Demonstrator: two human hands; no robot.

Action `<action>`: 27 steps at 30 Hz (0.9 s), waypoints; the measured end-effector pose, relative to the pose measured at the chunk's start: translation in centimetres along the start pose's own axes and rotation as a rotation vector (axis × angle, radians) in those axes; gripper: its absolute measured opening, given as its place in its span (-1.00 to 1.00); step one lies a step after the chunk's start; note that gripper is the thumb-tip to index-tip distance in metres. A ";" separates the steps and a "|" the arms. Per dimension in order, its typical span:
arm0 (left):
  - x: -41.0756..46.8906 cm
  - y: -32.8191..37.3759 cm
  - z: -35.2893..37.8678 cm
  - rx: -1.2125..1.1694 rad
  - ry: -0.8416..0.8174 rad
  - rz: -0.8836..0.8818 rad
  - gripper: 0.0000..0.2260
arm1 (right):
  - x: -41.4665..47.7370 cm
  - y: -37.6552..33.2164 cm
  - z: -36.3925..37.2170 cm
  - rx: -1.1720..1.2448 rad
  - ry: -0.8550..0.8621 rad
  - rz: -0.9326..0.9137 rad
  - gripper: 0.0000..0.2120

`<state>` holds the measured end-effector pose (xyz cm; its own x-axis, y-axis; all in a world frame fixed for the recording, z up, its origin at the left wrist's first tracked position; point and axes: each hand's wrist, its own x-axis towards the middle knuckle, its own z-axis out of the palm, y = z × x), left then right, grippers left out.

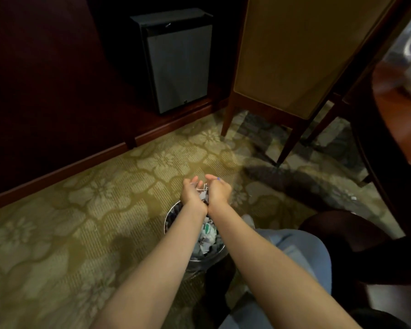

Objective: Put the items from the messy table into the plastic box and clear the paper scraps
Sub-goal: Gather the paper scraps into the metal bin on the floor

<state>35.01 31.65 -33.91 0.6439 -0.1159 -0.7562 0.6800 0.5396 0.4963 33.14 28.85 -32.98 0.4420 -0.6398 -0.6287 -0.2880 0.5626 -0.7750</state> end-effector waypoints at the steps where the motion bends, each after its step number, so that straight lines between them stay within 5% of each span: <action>1: 0.2 -0.1 -0.1 -0.004 0.007 0.000 -0.71 | 0.1 0.1 -0.1 -0.006 0.007 0.017 -0.66; 13: 1.7 0.0 -2.3 0.165 0.039 -0.062 -0.61 | 2.0 1.9 -0.9 -0.107 -0.122 0.252 -0.93; 23: 0.6 0.2 -2.8 0.374 0.097 -0.104 -0.54 | 1.7 1.5 -2.7 -0.255 -0.183 0.309 -0.98; 27: 0.0 0.5 -2.8 0.426 0.107 -0.107 -0.55 | 1.3 0.5 -3.8 -0.259 -0.194 0.315 -0.83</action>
<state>34.40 34.32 -34.87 0.5373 -0.0540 -0.8417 0.8391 0.1353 0.5270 30.34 26.29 -34.47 0.4425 -0.3346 -0.8320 -0.6265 0.5485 -0.5538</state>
